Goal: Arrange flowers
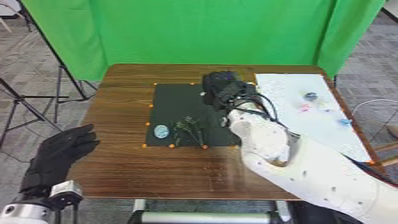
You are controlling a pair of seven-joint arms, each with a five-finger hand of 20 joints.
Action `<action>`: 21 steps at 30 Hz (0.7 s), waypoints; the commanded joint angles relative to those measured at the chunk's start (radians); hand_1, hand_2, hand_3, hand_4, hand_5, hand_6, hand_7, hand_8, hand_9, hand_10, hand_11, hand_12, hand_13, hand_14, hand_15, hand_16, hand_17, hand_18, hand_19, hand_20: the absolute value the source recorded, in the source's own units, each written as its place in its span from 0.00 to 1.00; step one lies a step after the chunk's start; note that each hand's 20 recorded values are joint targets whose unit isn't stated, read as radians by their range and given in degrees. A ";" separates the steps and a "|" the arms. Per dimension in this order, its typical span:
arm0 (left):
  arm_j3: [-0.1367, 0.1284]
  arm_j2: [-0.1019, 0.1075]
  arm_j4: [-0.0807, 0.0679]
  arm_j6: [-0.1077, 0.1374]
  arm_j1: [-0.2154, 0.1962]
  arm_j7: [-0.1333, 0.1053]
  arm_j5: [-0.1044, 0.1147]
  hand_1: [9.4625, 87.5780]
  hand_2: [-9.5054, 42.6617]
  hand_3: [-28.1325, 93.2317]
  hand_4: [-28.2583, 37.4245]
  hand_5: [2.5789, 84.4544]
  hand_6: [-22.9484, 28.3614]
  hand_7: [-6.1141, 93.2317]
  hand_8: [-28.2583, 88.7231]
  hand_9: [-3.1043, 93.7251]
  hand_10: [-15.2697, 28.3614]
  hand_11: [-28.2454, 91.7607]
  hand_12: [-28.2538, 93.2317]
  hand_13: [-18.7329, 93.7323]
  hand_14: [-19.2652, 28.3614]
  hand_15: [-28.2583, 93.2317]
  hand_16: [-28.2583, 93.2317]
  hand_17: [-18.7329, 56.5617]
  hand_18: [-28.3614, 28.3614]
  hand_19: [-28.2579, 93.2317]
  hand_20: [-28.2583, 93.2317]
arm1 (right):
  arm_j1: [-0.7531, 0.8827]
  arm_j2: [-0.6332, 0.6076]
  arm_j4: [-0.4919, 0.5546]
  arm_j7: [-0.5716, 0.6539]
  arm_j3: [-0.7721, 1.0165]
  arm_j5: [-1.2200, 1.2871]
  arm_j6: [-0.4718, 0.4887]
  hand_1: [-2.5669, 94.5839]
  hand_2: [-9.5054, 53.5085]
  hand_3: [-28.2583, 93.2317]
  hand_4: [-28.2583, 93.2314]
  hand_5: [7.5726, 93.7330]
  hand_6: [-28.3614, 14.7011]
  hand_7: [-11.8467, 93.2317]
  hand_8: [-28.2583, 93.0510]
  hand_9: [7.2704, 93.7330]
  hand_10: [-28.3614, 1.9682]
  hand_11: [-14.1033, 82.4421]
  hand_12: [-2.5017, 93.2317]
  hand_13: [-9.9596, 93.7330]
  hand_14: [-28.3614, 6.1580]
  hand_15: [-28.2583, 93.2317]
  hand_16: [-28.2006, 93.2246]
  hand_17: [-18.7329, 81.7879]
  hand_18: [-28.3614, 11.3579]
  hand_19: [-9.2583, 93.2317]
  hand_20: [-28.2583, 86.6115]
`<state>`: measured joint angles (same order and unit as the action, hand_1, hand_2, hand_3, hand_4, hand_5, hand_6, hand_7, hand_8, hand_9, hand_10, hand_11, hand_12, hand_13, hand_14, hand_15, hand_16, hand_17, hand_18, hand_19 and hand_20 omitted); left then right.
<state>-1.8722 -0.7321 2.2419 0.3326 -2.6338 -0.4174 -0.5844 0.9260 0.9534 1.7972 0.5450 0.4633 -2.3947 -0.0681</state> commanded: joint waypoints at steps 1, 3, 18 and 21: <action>0.015 -0.012 -0.015 -0.029 0.050 0.033 -0.021 0.23 0.24 0.91 0.13 0.49 0.68 0.26 0.15 0.41 0.83 0.56 0.32 0.39 0.97 0.77 0.12 0.13 0.90 0.73 0.37 | -0.018 0.246 -0.115 -0.019 -0.036 -0.069 0.010 0.56 0.08 0.83 0.00 0.83 0.69 0.36 0.25 0.91 0.65 0.36 0.31 0.83 0.65 0.80 0.41 0.60 0.17 1.00 0.52; 0.019 -0.022 -0.016 -0.032 0.052 0.038 -0.024 0.23 0.24 0.91 0.13 0.49 0.68 0.26 0.15 0.41 0.83 0.56 0.32 0.39 0.97 0.77 0.12 0.13 0.90 0.73 0.37 | -0.006 0.303 -0.153 -0.018 -0.030 -0.087 0.053 0.56 0.08 0.83 0.00 0.83 0.69 0.36 0.25 0.90 0.65 0.36 0.31 0.83 0.65 0.80 0.41 0.60 0.17 1.00 0.52; 0.162 0.005 -0.078 -0.071 0.282 0.073 -0.035 0.23 0.24 0.91 0.13 0.49 0.68 0.26 0.15 0.41 0.83 0.56 0.32 0.39 0.97 0.77 0.12 0.13 0.90 0.73 0.37 | 0.076 0.387 -0.294 0.034 0.012 -0.161 0.070 0.55 0.07 0.83 0.00 0.83 0.70 0.37 0.24 0.90 0.65 0.37 0.30 0.82 0.64 0.80 0.41 0.59 0.17 1.00 0.51; 0.162 0.006 -0.080 -0.077 0.291 0.077 -0.042 0.23 0.24 0.91 0.13 0.49 0.68 0.26 0.15 0.41 0.83 0.56 0.32 0.39 0.97 0.77 0.12 0.13 0.90 0.73 0.37 | 0.088 0.394 -0.314 0.044 0.039 -0.174 0.084 0.55 0.07 0.83 0.00 0.83 0.70 0.37 0.24 0.90 0.65 0.37 0.30 0.82 0.64 0.80 0.41 0.59 0.17 1.00 0.50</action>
<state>-1.6947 -0.7334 2.1592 0.2832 -2.3603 -0.3573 -0.6096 1.0057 1.3537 1.5296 0.5448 0.4804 -2.5493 -0.0071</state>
